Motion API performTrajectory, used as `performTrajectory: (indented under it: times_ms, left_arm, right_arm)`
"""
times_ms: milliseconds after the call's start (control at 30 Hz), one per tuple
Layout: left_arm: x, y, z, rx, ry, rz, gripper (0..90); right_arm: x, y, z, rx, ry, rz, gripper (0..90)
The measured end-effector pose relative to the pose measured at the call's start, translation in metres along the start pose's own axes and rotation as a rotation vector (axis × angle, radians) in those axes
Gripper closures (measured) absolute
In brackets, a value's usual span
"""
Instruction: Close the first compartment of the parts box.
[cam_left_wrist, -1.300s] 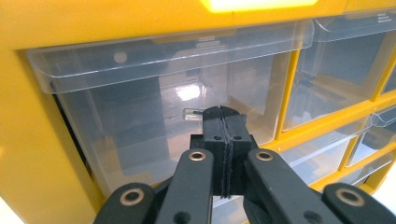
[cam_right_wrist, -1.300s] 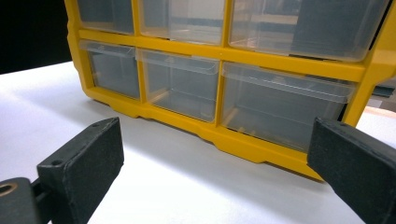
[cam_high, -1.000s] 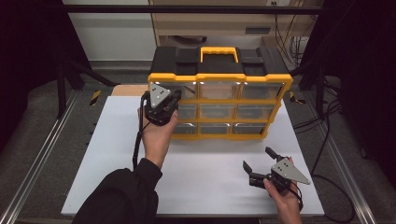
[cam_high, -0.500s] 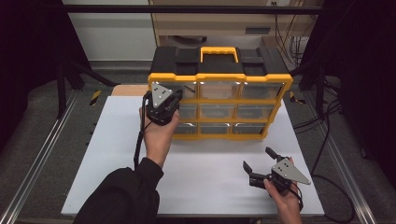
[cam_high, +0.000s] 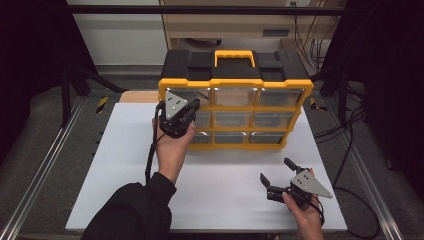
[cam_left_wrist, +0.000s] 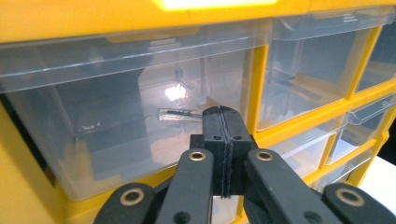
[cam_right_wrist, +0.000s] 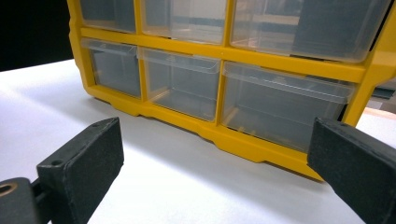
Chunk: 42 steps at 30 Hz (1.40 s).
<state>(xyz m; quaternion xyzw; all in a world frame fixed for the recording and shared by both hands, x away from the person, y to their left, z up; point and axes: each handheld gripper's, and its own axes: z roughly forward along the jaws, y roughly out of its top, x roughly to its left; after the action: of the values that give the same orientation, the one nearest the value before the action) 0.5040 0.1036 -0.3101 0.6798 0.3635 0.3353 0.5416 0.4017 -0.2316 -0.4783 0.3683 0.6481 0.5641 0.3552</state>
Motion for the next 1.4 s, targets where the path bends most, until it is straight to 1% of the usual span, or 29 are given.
performTrajectory:
  times_ms: [100, 200, 267, 400, 567, 600, 633, 733, 867, 933, 1000, 1167, 1200, 1233, 1267, 1300, 1367, 1400]
  left_arm:
    - [0.000, 0.001, -0.003, -0.002, -0.001, 0.011, 89.3]
    - [0.001, 0.000, -0.007, -0.004, -0.001, 0.004, 89.3]
    - [0.002, -0.001, -0.011, -0.002, 0.000, 0.012, 89.2]
    - [0.004, -0.006, -0.019, -0.003, -0.009, 0.003, 89.2]
    - [0.007, -0.013, -0.024, 0.000, -0.015, -0.011, 89.2]
    - [0.008, -0.014, -0.026, 0.003, -0.013, -0.004, 89.2]
    - [0.008, -0.015, -0.027, 0.004, -0.018, -0.010, 89.2]
    - [0.010, -0.017, -0.030, 0.005, -0.017, -0.010, 89.2]
    - [0.014, -0.016, -0.038, 0.000, -0.015, -0.006, 89.2]
    - [0.015, -0.015, -0.040, -0.004, -0.022, -0.012, 89.2]
    - [0.016, -0.013, -0.041, -0.009, -0.019, -0.008, 89.2]
    - [0.015, -0.011, -0.045, -0.018, -0.029, -0.014, 88.5]
    - [0.015, -0.011, -0.045, -0.018, -0.036, -0.014, 87.5]
    - [0.014, -0.011, -0.046, -0.025, -0.047, -0.025, 86.2]
    - [0.014, -0.010, -0.048, -0.024, -0.040, -0.010, 84.3]
    - [0.013, -0.009, -0.049, -0.028, -0.039, -0.010, 80.6]
    - [0.012, -0.009, -0.050, -0.030, -0.058, 0.003, 72.3]
    - [0.010, -0.009, -0.051, -0.034, -0.059, 0.013, 67.7]
  right_arm:
    - [-0.001, 0.000, 0.000, 0.001, -0.001, 0.002, 3.7]
    - [-0.001, 0.000, 0.001, 0.001, -0.001, 0.004, 3.7]
    - [0.000, 0.000, 0.001, 0.001, 0.000, 0.005, 3.7]
    - [0.000, 0.000, 0.001, 0.002, -0.002, 0.005, 3.7]
    - [0.001, -0.001, 0.001, 0.005, -0.003, 0.008, 3.7]
    - [0.001, -0.001, 0.001, 0.005, -0.003, 0.003, 3.7]
    - [0.001, -0.001, 0.001, 0.006, -0.002, 0.003, 3.7]
    - [0.002, -0.001, 0.002, 0.007, -0.001, -0.002, 3.7]
    - [0.002, -0.001, 0.002, 0.006, -0.001, -0.004, 3.7]
    - [0.002, -0.001, 0.002, 0.008, -0.001, -0.002, 3.7]
    - [0.002, -0.001, 0.003, 0.008, -0.002, 0.001, 3.7]
    - [0.003, -0.001, 0.002, 0.009, -0.002, 0.001, 3.6]
    - [0.003, -0.001, 0.002, 0.008, -0.002, 0.001, 3.6]
    - [0.003, -0.001, 0.002, 0.008, -0.001, 0.000, 3.7]
    - [0.003, -0.001, 0.002, 0.009, -0.001, 0.000, 3.7]
    - [0.003, -0.001, 0.002, 0.010, -0.002, -0.002, 3.6]
    - [0.003, -0.002, 0.003, 0.012, 0.000, 0.001, 3.6]
    - [0.003, -0.002, 0.003, 0.014, 0.000, 0.005, 3.6]
